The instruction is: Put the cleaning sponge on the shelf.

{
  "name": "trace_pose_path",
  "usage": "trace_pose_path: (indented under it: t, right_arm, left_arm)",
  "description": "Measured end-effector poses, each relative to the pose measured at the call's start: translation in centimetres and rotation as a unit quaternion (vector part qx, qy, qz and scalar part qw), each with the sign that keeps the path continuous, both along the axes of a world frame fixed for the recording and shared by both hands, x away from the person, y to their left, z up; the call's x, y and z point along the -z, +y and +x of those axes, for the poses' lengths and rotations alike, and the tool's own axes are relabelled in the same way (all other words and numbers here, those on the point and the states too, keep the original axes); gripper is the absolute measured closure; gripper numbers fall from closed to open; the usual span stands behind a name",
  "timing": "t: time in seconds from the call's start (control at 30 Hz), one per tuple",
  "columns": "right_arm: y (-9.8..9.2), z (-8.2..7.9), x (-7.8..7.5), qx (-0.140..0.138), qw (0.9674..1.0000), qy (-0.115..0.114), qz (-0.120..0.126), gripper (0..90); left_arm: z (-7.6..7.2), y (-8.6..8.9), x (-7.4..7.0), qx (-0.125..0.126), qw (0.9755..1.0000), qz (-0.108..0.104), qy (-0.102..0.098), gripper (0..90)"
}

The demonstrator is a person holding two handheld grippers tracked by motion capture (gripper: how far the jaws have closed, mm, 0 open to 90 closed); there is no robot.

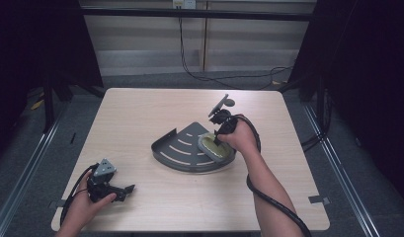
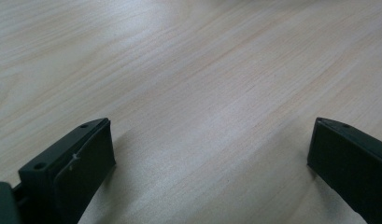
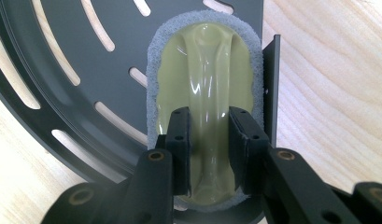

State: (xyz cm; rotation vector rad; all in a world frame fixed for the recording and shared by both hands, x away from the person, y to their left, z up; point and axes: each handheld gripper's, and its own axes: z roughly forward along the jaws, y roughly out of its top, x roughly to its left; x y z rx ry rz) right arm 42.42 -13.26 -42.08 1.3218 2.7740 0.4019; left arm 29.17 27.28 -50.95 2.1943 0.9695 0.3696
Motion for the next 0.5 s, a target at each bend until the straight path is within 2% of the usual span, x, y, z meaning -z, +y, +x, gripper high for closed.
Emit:
trace_pose_path:
  t: [0.5]
  right_arm:
    - [0.20, 0.09, 0.12, -0.003, 1.0000, 0.006, -0.005, 70.8]
  left_arm:
    - [0.02, 0.02, -0.02, 0.001, 1.0000, 0.002, -0.001, 0.1]
